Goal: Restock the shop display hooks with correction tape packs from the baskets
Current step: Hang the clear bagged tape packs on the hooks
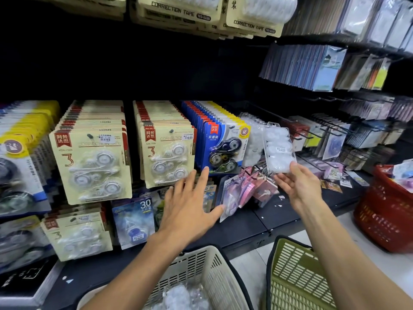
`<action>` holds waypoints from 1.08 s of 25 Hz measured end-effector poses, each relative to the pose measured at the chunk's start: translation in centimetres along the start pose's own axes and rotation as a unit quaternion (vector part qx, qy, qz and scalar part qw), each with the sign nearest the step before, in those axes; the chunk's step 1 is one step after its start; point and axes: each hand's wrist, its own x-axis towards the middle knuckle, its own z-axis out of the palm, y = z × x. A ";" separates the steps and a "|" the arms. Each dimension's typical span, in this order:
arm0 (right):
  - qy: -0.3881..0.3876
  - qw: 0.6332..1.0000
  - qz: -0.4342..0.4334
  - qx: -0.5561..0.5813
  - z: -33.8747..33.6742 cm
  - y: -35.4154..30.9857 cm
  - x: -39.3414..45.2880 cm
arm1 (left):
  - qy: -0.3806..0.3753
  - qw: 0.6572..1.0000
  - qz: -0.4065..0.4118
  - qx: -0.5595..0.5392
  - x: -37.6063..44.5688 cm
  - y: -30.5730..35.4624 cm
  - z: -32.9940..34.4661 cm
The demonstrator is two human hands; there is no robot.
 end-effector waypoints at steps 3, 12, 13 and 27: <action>0.014 1.000 0.002 -0.001 0.1 0.0 0.3 | -0.002 1.000 0.003 -0.007 0.0 -0.1 0.2; 0.025 0.999 0.016 0.018 0.9 0.0 0.2 | -0.015 1.000 0.002 -0.002 -0.3 -0.1 0.8; 0.022 0.999 0.024 0.029 0.9 -0.2 0.2 | -0.015 1.000 0.004 0.001 -0.3 -0.1 0.9; -0.190 0.842 0.083 -0.498 1.8 11.9 -6.8 | -0.131 0.981 -0.143 0.021 -3.4 -8.6 7.1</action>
